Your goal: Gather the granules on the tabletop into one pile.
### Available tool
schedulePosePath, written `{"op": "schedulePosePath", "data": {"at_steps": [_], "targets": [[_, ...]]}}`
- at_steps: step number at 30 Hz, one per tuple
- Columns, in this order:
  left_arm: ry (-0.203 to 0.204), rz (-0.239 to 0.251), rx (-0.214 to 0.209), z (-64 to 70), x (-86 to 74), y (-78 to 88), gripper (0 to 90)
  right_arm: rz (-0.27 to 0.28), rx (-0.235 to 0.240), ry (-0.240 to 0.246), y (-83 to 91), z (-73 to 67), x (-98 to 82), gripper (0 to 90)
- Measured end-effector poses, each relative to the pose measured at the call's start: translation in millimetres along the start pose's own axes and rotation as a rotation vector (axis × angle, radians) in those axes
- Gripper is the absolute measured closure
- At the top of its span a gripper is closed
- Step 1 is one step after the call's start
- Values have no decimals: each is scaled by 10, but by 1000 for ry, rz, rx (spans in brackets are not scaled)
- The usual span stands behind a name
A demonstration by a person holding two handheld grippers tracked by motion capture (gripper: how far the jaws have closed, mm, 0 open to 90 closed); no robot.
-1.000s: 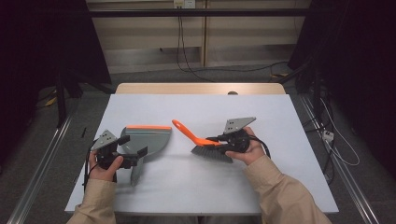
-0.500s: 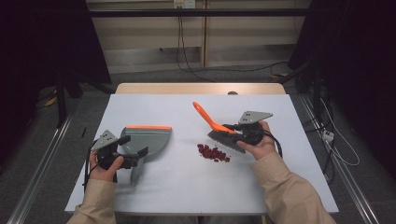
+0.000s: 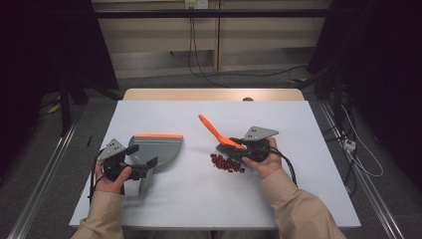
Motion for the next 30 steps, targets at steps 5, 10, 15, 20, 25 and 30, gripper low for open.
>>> {"op": "schedulePosePath", "data": {"at_steps": [5,10,15,20,25,30], "targets": [[-5,-2,-1,-10,1,8,59,14,-3,4,-66,-64,43,711],[-3,0,0,-15,2,10,60,18,-2,-24,-71,-49,58,711],[-2,1,0,-13,4,9,59,30,-11,-18,-2,-28,90,711],[-4,3,-1,-13,6,20,59,0,-84,-38,175,168,48,710],[-1,4,-4,-1,6,9,60,-85,-135,-106,314,302,-124,708],[4,12,-11,6,16,2,60,-154,-162,-160,421,306,-100,664]]}}
Point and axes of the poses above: each handheld gripper's, and its own axes: y roughly backward along the jaws, x roughly out of its top, z roughly to its right, the point moved 6 cm from there along -y, roughly forward along the jaws, and after that the axes turned 9 degrees about -x, right-handed, at the moved point
